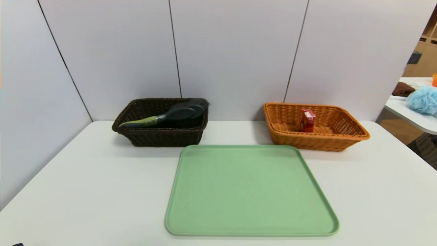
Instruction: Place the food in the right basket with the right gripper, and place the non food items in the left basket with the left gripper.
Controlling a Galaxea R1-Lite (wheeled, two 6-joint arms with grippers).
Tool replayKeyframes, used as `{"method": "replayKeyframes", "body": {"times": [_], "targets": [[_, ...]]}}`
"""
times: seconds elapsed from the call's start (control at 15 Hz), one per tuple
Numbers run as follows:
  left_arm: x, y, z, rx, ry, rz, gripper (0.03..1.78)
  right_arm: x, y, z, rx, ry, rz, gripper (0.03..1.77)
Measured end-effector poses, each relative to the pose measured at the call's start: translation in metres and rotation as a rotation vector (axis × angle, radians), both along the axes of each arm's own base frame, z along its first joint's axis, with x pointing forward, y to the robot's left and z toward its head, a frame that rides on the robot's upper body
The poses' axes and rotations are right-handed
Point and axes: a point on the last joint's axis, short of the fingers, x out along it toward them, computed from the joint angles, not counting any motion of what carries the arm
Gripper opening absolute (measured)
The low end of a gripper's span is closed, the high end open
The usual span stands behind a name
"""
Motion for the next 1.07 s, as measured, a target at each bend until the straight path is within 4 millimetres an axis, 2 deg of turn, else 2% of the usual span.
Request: {"method": "replayKeyframes", "body": {"times": [0.27, 0.47, 0.67, 0.87, 1.07], "targets": [[-0.006, 0.0, -0.008, 0.002, -0.037, 0.001, 1.69, -0.01, 0.0, -0.009, -0.014, -0.04, 0.039, 1.7], [-0.009, 0.0, -0.018, 0.004, -0.052, -0.002, 1.69, -0.022, 0.001, -0.024, -0.042, -0.056, 0.097, 1.7], [-0.011, 0.0, -0.025, 0.011, -0.104, 0.007, 1.69, -0.026, 0.001, -0.032, -0.042, -0.083, 0.102, 1.7], [-0.011, 0.002, -0.03, 0.024, -0.16, 0.084, 1.69, -0.023, 0.001, -0.034, -0.04, -0.127, 0.095, 1.7], [-0.011, 0.004, -0.037, 0.032, -0.167, 0.166, 1.69, -0.005, 0.0, -0.043, -0.054, -0.204, 0.053, 1.7]]}}
